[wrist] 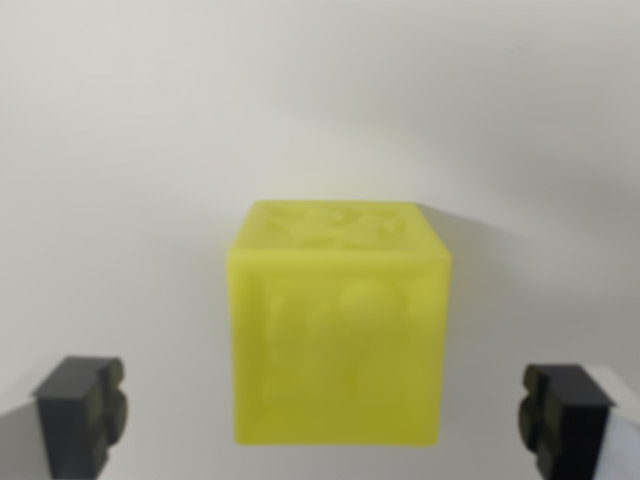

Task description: Pick yellow cube

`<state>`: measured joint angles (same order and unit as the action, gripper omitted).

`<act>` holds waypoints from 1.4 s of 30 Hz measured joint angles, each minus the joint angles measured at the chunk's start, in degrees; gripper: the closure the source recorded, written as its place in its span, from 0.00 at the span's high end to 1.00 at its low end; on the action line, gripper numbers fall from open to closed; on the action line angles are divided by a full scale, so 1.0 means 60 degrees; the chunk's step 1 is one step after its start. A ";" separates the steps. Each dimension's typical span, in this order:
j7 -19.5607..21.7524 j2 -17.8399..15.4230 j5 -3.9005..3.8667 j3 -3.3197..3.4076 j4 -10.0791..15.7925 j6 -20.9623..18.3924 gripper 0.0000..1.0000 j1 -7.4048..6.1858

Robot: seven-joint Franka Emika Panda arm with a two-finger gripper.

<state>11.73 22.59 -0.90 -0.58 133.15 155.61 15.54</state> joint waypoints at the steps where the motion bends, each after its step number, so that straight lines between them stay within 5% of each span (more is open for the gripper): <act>1: -0.0054 0.0014 0.0007 0.0002 0.0013 0.0029 1.00 0.0016; 27: -0.0109 0.1246 0.0008 0.0006 -0.0267 0.0980 1.00 0.0035; 38: -0.0118 0.1289 0.0008 0.0006 -0.0283 0.1014 1.00 0.0036; 39: -0.0118 0.1289 0.0008 0.0006 -0.0283 0.1015 0.00 0.0037; 42: -0.0118 0.1273 0.0008 0.0006 -0.0276 0.1005 0.00 0.0037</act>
<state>11.02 30.23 -0.85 -0.54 131.49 161.64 15.76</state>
